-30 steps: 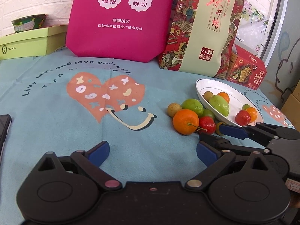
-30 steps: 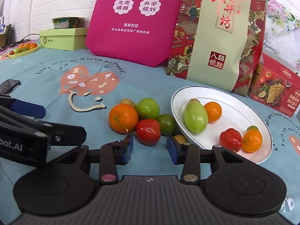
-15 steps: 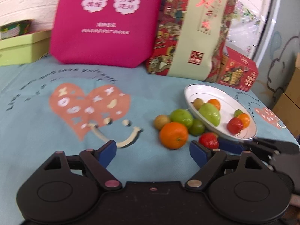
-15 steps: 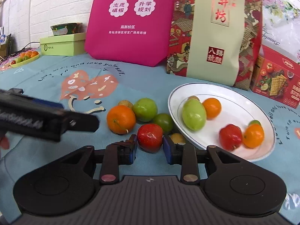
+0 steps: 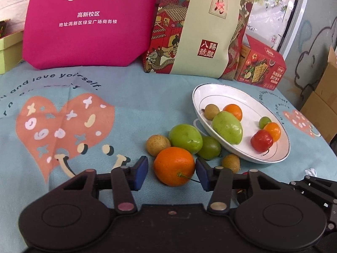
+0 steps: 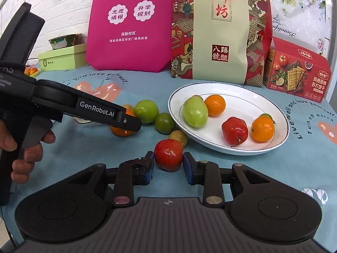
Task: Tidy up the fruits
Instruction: 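Carry the orange and red apple over the white plate with both tools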
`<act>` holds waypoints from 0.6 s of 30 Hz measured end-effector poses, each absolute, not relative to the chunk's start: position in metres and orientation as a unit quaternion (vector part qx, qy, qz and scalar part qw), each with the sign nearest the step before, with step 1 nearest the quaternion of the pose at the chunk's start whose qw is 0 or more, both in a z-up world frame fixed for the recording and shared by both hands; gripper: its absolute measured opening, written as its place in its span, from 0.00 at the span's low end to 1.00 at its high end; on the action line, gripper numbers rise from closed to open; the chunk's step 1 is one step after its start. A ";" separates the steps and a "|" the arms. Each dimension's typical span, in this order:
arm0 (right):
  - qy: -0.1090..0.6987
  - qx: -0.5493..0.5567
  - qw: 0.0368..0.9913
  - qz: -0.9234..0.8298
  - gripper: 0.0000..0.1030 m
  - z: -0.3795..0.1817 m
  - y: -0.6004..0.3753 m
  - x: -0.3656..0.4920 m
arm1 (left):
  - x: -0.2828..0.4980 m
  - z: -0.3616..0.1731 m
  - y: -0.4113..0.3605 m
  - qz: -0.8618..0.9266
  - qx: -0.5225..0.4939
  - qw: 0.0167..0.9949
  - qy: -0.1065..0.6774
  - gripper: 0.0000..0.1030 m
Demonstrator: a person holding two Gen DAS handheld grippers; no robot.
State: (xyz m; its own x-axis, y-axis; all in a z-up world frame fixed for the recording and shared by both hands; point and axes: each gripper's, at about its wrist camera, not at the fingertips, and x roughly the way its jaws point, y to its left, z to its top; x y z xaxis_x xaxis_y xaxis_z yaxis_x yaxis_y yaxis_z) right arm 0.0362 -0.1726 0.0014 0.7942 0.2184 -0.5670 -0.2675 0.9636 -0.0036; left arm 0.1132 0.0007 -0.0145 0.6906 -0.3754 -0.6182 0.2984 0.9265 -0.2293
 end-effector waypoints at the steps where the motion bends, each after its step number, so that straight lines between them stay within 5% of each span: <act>1: 0.294 -0.041 0.946 0.129 0.51 0.001 -0.173 0.036 | 0.113 -0.015 0.000 -0.183 -0.051 0.918 0.348 1.00; 18: 0.256 -0.017 0.961 0.104 0.51 0.022 -0.201 0.032 | 0.094 0.021 -0.017 -0.229 -0.031 0.920 0.316 1.00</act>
